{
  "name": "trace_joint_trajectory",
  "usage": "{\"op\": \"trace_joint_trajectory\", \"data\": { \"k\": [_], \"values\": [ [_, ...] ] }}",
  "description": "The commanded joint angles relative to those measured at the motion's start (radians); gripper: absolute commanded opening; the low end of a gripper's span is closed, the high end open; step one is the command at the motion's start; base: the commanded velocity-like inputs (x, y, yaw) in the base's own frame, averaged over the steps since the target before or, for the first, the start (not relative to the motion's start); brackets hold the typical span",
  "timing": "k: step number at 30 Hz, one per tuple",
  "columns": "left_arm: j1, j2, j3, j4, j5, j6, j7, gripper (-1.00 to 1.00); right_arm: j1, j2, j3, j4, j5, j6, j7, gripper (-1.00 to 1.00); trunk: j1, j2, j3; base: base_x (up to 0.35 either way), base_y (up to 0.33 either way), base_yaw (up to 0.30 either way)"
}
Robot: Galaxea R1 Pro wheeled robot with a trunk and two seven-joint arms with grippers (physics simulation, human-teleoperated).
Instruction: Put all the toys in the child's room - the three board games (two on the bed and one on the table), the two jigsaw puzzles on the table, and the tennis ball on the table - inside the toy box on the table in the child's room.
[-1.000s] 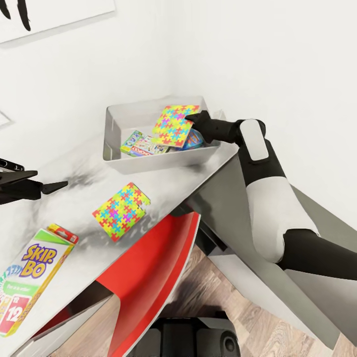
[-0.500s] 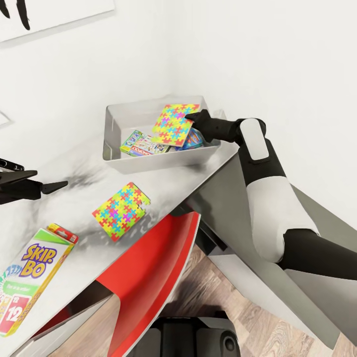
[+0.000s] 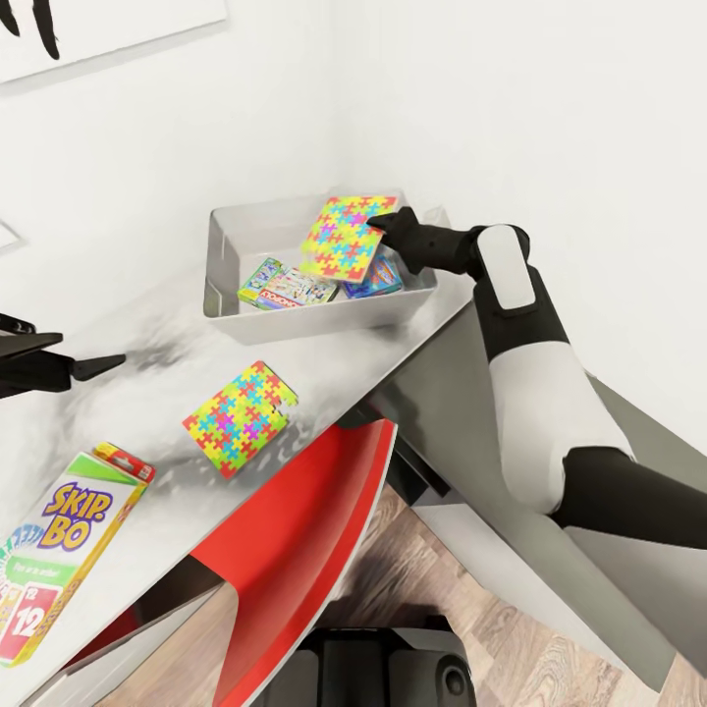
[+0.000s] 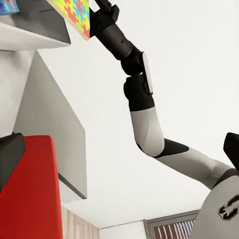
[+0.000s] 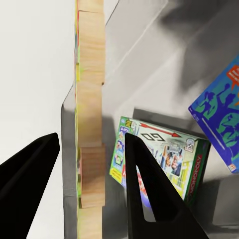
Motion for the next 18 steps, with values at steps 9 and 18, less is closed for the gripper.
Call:
{"op": "trace_joint_trajectory", "data": {
  "k": [9,18],
  "values": [
    [-0.004,0.003,-0.006,0.001,0.001,0.011,-0.007,1.00,-0.048,0.001,-0.001,0.033,-0.007,-0.044,-0.010,-1.00,0.001,-0.002,-0.001,0.000,0.000,0.000],
    [-0.004,0.005,-0.005,0.001,0.001,0.011,-0.007,1.00,-0.121,0.001,0.001,0.268,-0.003,-0.146,-0.009,-1.00,0.001,-0.002,-0.001,0.000,0.000,0.000]
  ]
}}
